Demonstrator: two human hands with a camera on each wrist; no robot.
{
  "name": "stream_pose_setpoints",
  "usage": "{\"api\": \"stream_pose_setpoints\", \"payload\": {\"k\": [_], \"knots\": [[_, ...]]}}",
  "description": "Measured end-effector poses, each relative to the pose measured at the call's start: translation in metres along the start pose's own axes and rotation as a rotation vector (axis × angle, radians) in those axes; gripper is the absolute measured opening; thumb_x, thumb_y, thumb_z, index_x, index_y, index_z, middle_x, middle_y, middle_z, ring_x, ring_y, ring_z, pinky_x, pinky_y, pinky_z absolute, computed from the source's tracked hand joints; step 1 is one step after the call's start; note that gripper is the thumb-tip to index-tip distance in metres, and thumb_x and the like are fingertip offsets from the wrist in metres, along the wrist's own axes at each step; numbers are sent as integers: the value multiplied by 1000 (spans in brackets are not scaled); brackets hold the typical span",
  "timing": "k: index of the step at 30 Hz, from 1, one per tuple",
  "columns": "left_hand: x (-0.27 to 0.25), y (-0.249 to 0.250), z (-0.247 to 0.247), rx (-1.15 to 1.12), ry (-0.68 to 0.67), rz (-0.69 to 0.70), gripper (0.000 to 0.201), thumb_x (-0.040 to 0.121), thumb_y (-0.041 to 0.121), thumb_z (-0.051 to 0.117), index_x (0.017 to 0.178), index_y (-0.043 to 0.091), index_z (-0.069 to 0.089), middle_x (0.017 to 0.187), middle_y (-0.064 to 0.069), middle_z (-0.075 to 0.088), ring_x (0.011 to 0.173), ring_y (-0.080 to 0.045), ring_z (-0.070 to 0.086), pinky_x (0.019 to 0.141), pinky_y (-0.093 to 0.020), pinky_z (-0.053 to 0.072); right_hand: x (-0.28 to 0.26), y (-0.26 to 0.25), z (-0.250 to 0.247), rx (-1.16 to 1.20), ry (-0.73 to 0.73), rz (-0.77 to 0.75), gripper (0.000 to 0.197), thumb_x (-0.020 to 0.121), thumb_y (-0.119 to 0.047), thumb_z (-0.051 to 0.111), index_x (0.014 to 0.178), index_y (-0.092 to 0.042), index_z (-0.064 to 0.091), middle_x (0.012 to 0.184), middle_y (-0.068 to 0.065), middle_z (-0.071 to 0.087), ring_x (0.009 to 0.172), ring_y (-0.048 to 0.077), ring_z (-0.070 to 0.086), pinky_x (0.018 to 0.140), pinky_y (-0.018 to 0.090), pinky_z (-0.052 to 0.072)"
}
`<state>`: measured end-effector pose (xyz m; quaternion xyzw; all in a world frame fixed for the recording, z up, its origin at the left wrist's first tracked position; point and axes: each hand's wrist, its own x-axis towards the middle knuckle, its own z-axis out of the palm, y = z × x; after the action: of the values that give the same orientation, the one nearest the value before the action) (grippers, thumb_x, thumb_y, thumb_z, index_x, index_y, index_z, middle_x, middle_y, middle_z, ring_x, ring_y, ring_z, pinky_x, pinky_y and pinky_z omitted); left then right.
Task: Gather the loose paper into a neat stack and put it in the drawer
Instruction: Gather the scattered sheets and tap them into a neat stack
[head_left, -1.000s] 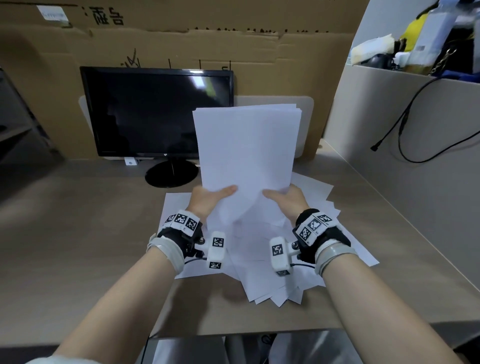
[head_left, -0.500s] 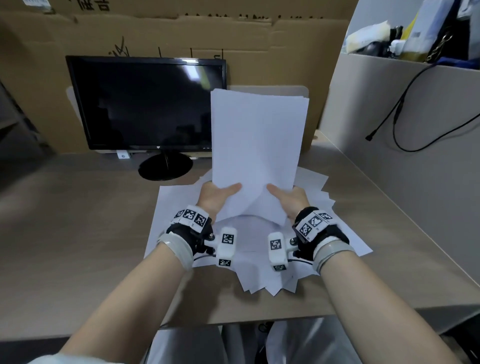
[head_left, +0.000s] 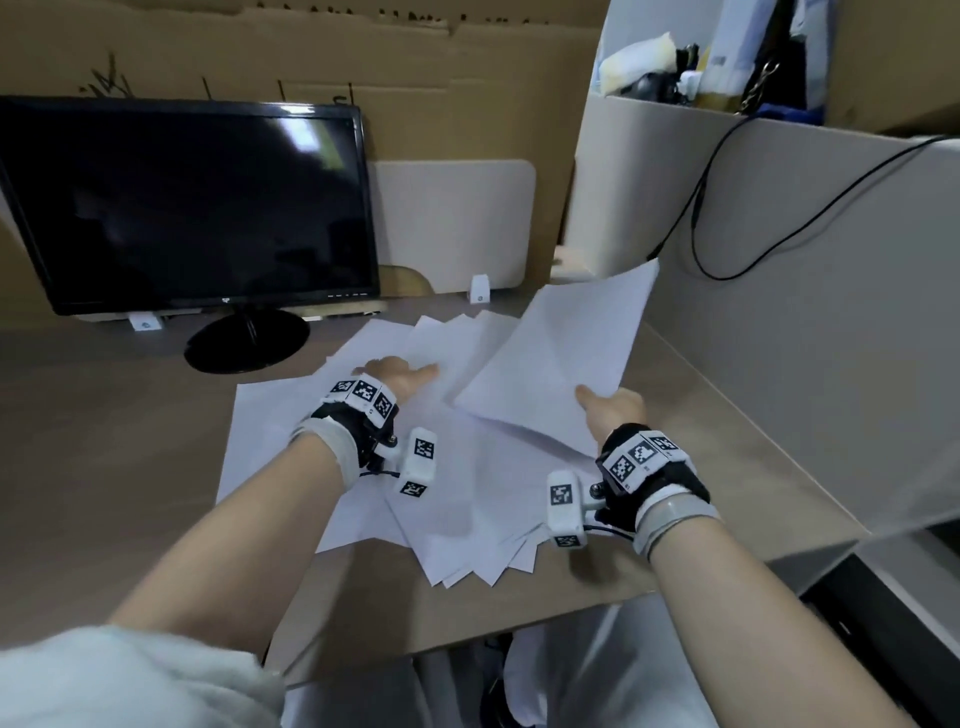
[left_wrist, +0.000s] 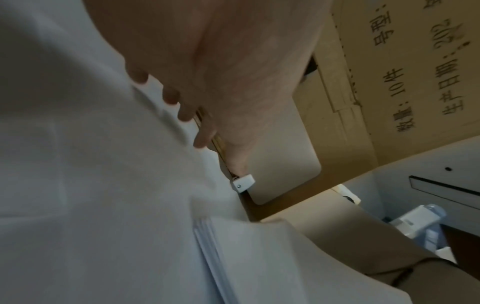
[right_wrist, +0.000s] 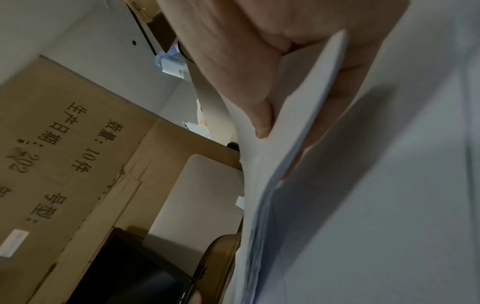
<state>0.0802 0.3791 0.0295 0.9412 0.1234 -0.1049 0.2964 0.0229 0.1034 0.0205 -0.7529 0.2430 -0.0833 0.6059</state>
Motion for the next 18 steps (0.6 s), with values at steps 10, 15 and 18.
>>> {"api": "stream_pose_setpoints", "payload": {"k": [10,15,18], "knots": [[49,-70,-28,-63,95,-279,120,38,65,76,145,17,48,141,-11,57,124,-38,58,101,-49,52,-8,-21,42,-205,-233,-2,34,98,-19,58,121,5,56,97,10,53,93,29,54,80,29,39],[54,-75,-35,-244,26,-245,105,34,60,79,129,19,60,124,-6,66,111,-34,64,100,-46,52,-2,-16,69,-203,-255,-4,19,94,-15,60,107,0,63,94,10,62,88,28,59,80,31,44],[42,-63,-38,-325,-9,-237,86,47,52,80,123,16,62,117,-6,68,106,-32,66,100,-43,52,1,-17,71,-200,-265,10,13,93,-16,62,100,-5,62,92,9,63,86,28,59,82,32,48]]}}
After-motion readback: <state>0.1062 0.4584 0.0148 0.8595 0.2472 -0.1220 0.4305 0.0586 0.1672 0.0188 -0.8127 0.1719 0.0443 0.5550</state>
